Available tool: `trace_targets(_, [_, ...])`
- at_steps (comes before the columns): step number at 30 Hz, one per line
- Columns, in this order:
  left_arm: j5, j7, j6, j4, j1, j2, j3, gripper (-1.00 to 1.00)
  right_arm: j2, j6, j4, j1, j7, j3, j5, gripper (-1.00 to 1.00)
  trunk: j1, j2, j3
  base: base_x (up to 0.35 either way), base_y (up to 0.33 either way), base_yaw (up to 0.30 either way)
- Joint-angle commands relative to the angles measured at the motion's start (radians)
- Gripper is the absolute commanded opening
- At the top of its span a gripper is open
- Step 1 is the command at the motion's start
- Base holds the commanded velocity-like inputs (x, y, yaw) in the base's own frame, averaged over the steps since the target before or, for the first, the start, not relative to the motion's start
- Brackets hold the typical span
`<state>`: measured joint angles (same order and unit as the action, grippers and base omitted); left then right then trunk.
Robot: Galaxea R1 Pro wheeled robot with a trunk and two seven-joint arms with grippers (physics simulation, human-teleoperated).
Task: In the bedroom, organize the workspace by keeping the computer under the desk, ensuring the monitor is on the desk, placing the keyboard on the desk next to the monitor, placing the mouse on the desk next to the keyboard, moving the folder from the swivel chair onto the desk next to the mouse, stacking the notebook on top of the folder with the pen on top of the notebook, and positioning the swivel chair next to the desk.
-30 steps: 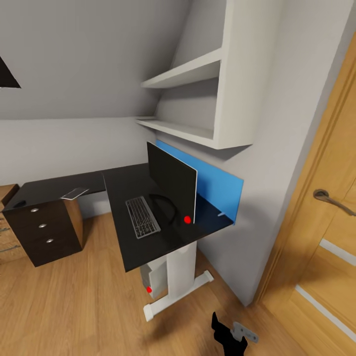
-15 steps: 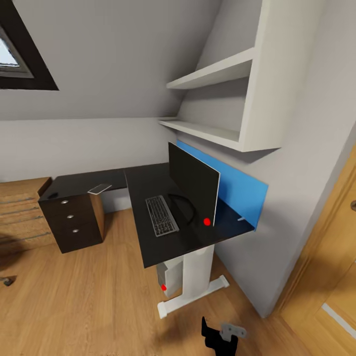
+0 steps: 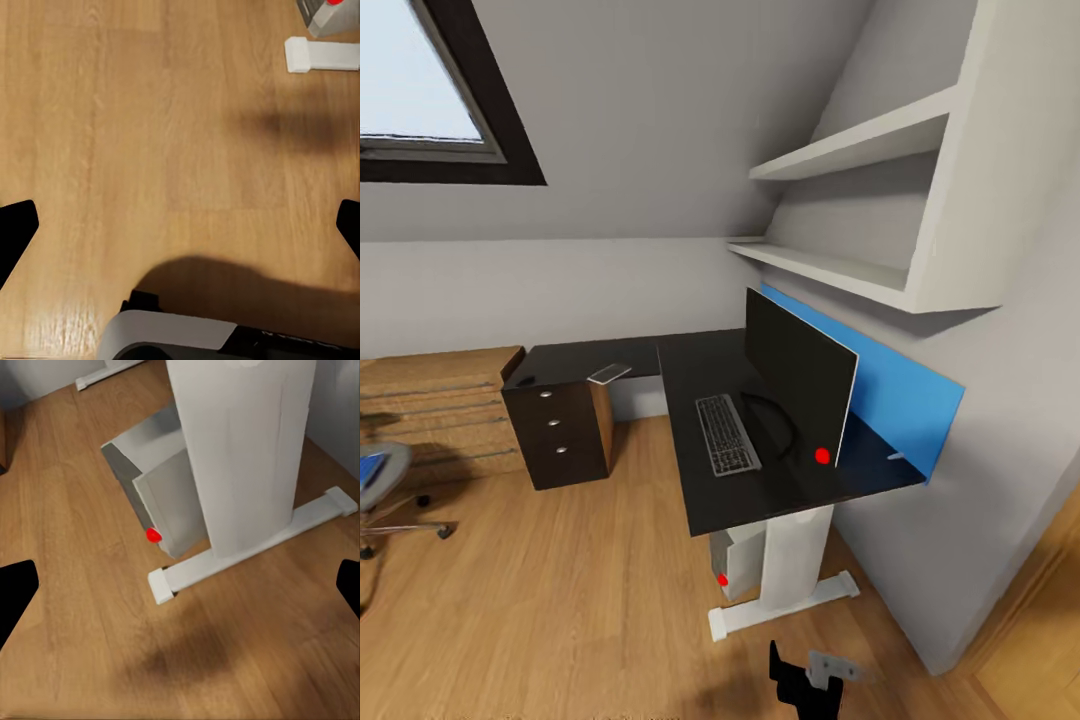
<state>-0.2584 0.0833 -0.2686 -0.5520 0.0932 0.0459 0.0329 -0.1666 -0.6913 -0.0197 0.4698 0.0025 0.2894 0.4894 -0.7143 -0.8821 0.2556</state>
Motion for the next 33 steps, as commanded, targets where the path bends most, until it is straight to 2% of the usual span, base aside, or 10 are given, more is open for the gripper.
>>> trace_targets(1, [-0.010, 0.009, 0.000, -0.001, 0.000, 0.000, 0.003, 1.00, 0.000, -0.004, -0.002, 0.001, 0.000, 0.009, 0.008, 1.00, 0.000, -0.001, 0.001, 0.000, 0.022, 0.285])
trace_targets(21, [-0.012, 0.008, -0.003, 0.010, 0.000, 0.000, 0.002, 1.00, 0.001, 0.003, -0.003, 0.001, -0.001, 0.008, 0.008, 1.00, 0.000, -0.001, 0.001, 0.000, 0.243, 0.285])
trace_targets(33, [-0.012, 0.007, -0.004, 0.011, 0.000, 0.000, 0.002, 1.00, 0.005, 0.005, -0.001, 0.001, -0.007, 0.007, 0.014, 1.00, 0.000, -0.001, 0.001, 0.000, 0.049, 0.285])
